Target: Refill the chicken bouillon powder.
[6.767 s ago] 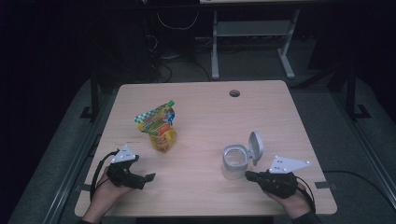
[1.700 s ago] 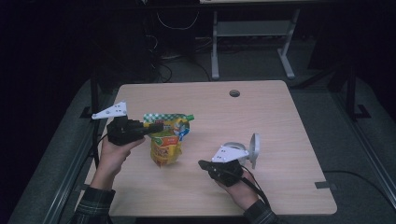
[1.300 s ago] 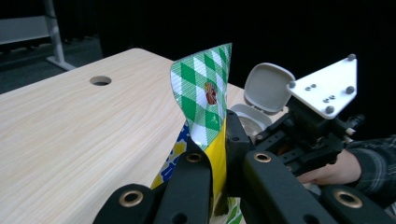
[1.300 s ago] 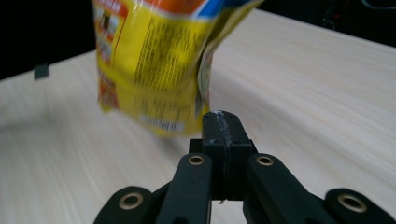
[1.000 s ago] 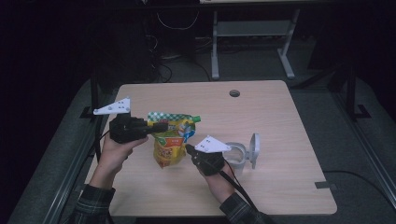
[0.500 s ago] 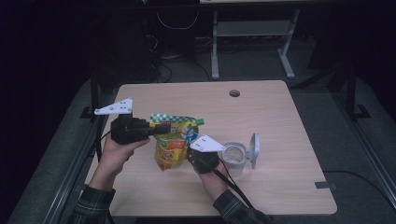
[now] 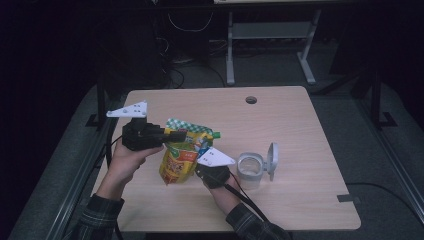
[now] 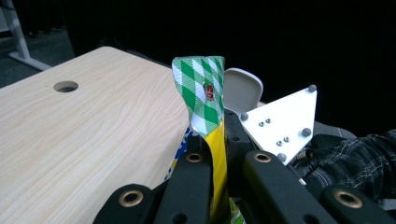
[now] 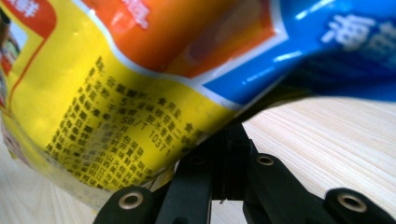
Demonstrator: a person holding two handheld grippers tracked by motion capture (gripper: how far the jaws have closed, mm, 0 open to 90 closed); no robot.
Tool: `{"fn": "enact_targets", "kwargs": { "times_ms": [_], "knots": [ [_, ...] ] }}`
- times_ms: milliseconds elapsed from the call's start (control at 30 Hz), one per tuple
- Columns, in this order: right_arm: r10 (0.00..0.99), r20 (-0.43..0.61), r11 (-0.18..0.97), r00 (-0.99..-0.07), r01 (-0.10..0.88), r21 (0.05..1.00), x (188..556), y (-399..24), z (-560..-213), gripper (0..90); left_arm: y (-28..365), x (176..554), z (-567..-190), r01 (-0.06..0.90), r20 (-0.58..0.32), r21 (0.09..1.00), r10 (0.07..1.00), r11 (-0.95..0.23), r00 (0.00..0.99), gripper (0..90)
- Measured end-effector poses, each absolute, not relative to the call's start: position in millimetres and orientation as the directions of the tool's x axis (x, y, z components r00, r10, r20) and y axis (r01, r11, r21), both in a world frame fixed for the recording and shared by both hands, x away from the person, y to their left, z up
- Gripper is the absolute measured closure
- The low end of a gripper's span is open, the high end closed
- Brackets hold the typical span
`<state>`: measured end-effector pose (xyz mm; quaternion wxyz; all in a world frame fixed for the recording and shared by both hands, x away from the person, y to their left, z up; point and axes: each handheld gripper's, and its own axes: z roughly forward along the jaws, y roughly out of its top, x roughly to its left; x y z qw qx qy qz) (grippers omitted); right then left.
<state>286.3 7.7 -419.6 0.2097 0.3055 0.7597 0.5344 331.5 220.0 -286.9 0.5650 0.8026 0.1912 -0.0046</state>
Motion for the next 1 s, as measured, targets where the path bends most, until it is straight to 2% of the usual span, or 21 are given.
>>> {"fn": "enact_targets", "kwargs": {
  "times_ms": [600, 1000],
  "knots": [
    [0.697, -0.01, 0.242, -0.717, 0.222, 0.944, 285.1, 3.3, -421.7, 90.0, 179.6, 351.7, -277.5, 0.318, -0.243, 0.868, 0.233, -0.381, 0.942, 90.0],
    [0.711, -0.012, 0.24, -0.703, 0.226, 0.944, 281.3, -15.4, -421.2, 90.0, 139.8, 363.7, -273.4, 0.311, -0.247, 0.831, 0.195, -0.462, 0.949, 90.0]
  ]
}}
